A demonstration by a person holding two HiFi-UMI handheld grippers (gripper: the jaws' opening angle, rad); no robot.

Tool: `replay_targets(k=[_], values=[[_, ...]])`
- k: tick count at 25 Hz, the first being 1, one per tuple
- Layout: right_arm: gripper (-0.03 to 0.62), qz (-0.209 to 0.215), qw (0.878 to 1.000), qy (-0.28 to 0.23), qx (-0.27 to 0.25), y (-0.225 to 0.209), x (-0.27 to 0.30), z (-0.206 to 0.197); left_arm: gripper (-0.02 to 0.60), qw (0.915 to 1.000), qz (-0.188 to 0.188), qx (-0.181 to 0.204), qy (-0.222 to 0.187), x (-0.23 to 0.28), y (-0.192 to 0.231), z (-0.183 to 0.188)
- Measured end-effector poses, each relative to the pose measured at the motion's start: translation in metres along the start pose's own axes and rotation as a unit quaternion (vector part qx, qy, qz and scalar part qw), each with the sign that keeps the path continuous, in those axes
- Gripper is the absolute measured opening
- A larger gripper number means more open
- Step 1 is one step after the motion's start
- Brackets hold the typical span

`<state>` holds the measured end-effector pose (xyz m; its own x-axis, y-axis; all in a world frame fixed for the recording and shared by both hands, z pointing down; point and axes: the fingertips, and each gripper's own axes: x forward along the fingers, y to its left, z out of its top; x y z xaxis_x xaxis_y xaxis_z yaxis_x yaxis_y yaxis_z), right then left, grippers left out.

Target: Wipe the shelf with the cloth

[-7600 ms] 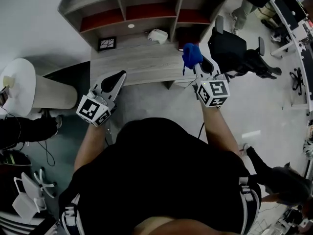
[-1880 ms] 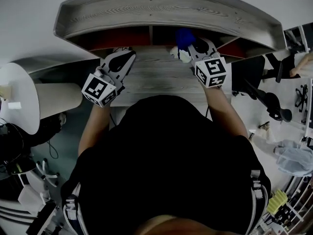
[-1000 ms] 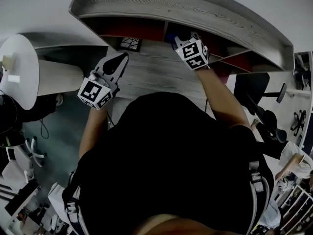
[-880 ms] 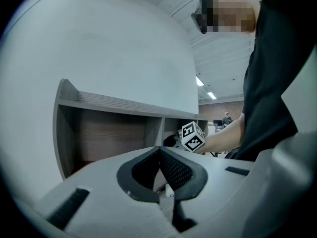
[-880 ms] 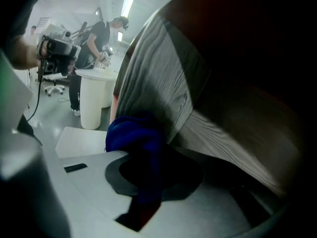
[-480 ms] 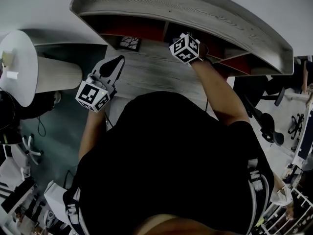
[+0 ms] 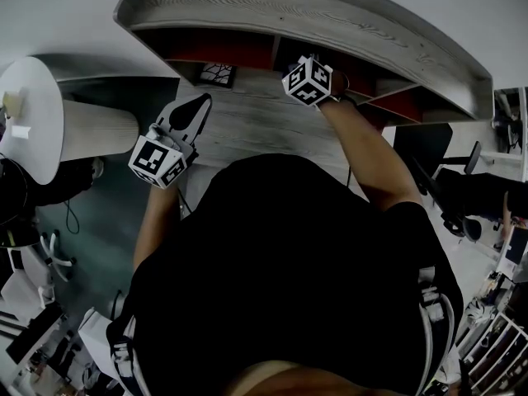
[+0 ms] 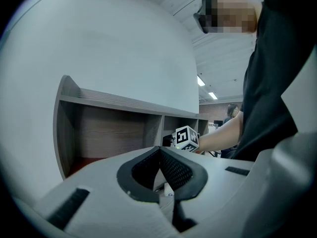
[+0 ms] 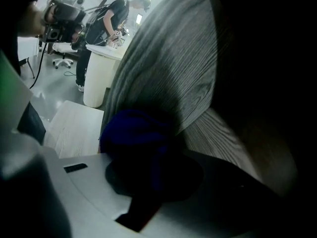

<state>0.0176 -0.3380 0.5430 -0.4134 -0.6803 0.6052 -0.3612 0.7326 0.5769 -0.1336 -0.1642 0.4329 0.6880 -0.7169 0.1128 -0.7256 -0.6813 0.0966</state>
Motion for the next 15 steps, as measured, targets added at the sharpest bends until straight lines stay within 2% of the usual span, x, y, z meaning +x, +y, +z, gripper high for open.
replay_targets(k=[7, 15], values=[[0.048, -0.009, 0.999, 0.014, -0.03, 0.001, -0.001, -0.007, 0.015, 1.0, -0.009, 0.003, 0.001, 0.001, 0.003, 0.002], [0.048, -0.026, 0.998, 0.045, -0.033, -0.009, -0.01, -0.029, 0.015, 0.9993, -0.037, 0.001, 0.002, 0.016, 0.001, 0.001]])
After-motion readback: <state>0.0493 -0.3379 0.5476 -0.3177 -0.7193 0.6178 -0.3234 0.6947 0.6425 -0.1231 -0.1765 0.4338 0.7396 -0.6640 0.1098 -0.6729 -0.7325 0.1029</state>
